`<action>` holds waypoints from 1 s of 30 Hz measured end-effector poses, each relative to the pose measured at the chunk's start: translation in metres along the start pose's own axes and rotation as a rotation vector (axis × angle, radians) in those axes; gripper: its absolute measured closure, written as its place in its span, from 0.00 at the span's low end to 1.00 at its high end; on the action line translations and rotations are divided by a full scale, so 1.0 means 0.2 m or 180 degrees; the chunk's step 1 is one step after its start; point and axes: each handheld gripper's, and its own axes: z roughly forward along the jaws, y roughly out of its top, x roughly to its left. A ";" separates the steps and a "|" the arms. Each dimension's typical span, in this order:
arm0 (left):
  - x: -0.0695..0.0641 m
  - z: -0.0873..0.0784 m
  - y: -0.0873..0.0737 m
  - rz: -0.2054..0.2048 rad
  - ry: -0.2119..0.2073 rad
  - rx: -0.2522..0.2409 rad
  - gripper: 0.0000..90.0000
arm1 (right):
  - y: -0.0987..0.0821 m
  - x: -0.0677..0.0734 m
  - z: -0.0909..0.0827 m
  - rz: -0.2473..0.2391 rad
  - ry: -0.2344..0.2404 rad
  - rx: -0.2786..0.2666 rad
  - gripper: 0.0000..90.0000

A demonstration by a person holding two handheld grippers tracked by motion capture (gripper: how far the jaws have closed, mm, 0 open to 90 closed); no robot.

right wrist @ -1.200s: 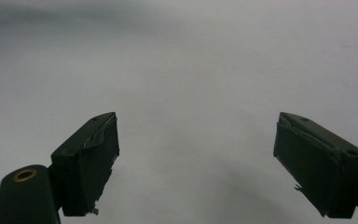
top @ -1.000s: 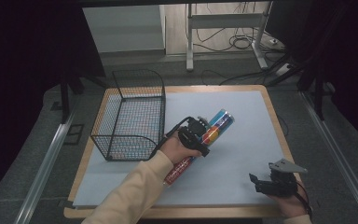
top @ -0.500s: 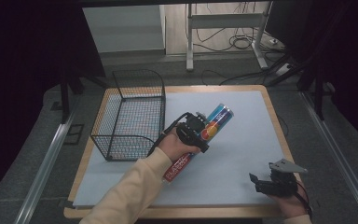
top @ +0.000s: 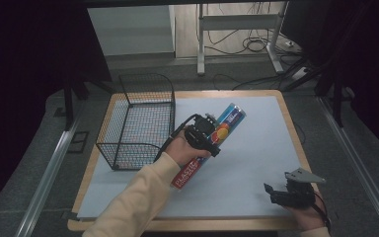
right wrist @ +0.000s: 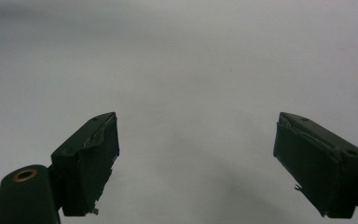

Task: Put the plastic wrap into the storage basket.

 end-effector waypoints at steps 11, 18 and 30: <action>0.02 -0.04 0.03 -0.0026 0.0012 -0.0051 0.35 | 0.00 0.00 0.00 -0.0003 -0.0004 -0.0001 0.16; 0.04 -0.06 0.05 -0.0043 0.0014 -0.0093 0.35 | 0.00 0.00 0.00 -0.0008 -0.0004 0.0004 0.16; 0.05 -0.11 0.09 -0.0043 0.0065 -0.0140 0.35 | 0.00 -0.01 0.00 -0.0002 -0.0006 -0.0007 0.16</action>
